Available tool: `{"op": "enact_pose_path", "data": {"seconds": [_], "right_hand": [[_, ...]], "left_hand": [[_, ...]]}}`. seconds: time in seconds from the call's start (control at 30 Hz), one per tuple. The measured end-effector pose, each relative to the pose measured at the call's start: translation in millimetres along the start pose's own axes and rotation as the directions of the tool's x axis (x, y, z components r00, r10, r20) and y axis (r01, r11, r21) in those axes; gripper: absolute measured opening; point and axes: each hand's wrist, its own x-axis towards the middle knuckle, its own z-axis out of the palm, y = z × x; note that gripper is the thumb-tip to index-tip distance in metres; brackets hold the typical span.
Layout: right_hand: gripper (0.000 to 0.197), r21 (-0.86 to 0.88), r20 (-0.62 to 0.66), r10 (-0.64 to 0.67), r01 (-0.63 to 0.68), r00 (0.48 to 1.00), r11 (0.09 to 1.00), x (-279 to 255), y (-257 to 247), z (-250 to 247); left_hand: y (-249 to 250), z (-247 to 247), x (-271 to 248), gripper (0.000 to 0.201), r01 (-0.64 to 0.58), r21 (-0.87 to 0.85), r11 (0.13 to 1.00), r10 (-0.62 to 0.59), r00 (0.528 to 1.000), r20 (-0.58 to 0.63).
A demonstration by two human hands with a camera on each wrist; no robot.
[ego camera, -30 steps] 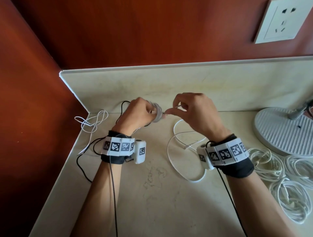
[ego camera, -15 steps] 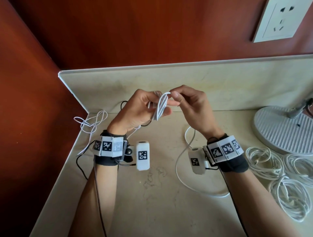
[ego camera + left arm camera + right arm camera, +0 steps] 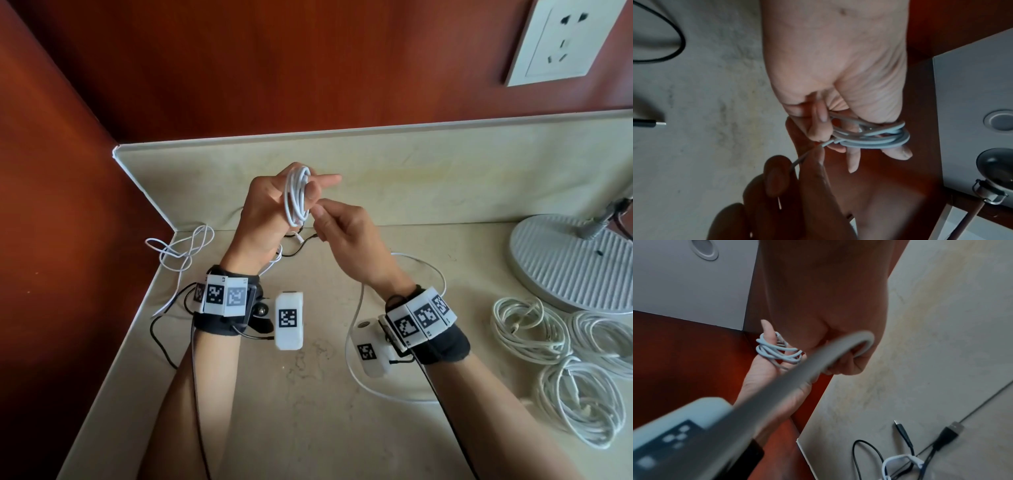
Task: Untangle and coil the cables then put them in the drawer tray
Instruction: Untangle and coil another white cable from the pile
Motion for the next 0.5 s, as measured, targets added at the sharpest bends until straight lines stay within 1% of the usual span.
{"op": "enact_pose_path", "data": {"seconds": [0.03, 0.1, 0.17, 0.2, 0.23, 0.27, 0.37, 0.4, 0.47, 0.5], "right_hand": [[0.045, -0.024, 0.012, 0.016, -0.016, 1.000, 1.000, -1, 0, 2], [0.044, -0.085, 0.036, 0.064, -0.060, 0.997, 0.995, -2, 0, 5], [0.046, -0.119, 0.044, 0.101, -0.095, 0.994, 0.988, -4, 0, 7], [0.050, -0.139, 0.047, 0.106, -0.098, 0.993, 0.985, -4, 0, 9], [0.052, -0.174, 0.060, 0.100, -0.088, 0.993, 0.981, -5, 0, 12], [0.050, -0.218, 0.081, 0.088, -0.068, 0.993, 0.973, -7, -1, 14], [0.024, -0.318, 0.172, 0.084, -0.025, 0.982, 0.948, -12, -2, 21], [0.021, -0.336, 0.178, 0.089, -0.025, 0.980, 0.941, -12, -2, 20], [0.026, -0.383, 0.173, 0.101, -0.028, 0.980, 0.923, -11, -3, 14], [0.026, -0.411, 0.177, 0.111, -0.029, 0.978, 0.911, -10, -5, 9]], "left_hand": [[-2, 1, 0, 0.085, 0.003, 0.005, 1.000, -0.003, 1.000, 0.002], [-6, 0, 1, 0.050, 0.033, -0.013, 0.999, -0.033, 0.999, -0.037], [-8, 0, 3, 0.027, 0.068, -0.001, 0.998, -0.068, 0.994, -0.087], [-10, 2, 4, 0.020, 0.071, 0.004, 0.997, -0.070, 0.992, -0.101], [-12, 3, 4, 0.015, 0.068, 0.010, 0.998, -0.067, 0.992, -0.110], [-13, 6, 5, 0.014, 0.064, 0.020, 0.998, -0.061, 0.991, -0.120], [-15, 7, 8, 0.017, 0.088, 0.064, 0.994, -0.076, 0.984, -0.162], [-17, 4, 9, 0.015, 0.094, 0.093, 0.991, -0.075, 0.980, -0.182], [-19, -3, 10, 0.005, 0.089, 0.165, 0.982, -0.051, 0.975, -0.218], [-20, -7, 9, 0.006, 0.092, 0.193, 0.977, -0.047, 0.972, -0.230]]}}
